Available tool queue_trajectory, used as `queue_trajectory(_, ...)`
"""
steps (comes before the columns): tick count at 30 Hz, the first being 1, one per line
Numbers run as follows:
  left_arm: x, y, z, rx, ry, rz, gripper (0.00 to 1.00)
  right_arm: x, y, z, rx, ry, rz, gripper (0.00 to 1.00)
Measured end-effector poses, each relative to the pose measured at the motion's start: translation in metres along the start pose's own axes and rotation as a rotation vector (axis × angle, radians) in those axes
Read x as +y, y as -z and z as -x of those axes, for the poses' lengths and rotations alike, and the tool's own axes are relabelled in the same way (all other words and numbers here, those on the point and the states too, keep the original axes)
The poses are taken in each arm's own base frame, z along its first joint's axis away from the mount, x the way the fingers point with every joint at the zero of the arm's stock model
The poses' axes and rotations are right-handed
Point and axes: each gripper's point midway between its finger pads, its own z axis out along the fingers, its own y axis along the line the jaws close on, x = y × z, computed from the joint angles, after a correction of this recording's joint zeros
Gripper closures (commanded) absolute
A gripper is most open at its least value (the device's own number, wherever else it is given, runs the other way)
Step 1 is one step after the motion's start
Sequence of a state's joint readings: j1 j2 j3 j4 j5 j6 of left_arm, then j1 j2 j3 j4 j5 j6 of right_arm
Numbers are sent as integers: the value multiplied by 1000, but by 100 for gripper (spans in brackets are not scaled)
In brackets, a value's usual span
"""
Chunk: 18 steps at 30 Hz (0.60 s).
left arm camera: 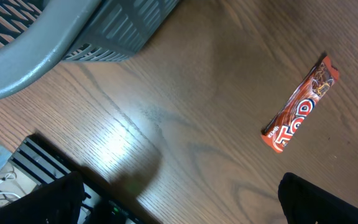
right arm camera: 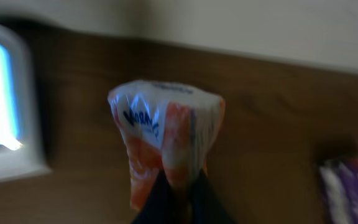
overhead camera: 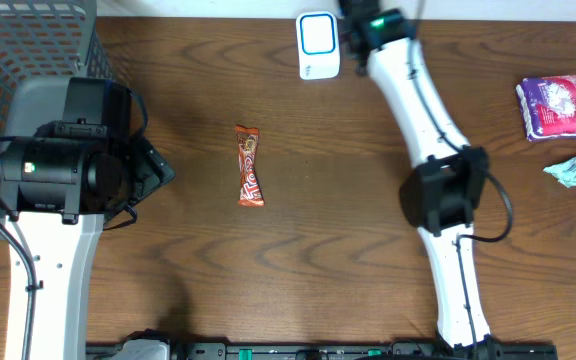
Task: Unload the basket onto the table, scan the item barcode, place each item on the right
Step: 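Carry the Kleenex pack to the right edge and drop it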
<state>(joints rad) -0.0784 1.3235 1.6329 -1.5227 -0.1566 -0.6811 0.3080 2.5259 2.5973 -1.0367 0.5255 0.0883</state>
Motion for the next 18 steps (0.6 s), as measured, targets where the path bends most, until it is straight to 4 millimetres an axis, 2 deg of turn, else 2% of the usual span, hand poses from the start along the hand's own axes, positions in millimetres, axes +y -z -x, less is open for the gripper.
queue_trajectory(3, 0, 0, 0, 0, 0, 0, 1, -52, -9, -18, 95, -48, -81, 99)
queue_trajectory(6, 0, 0, 0, 0, 0, 0, 1, -108, -21, -49, 222, -83, -175, 99)
queue_trajectory(7, 0, 0, 0, -1, 0, 0, 1, -133, -25, -65, 283, -97, -210, 99)
queue_trajectory(8, 0, 0, 0, 0, 0, 0, 1, -142, -26, -70, 303, -105, -223, 99)
queue_trajectory(12, 0, 0, 0, 0, 0, 0, 1, -203, -31, -109, 437, -198, -311, 99)
queue_trajectory(18, 0, 0, 0, 0, 0, 0, 1, -279, -32, -165, 578, -454, -409, 99)
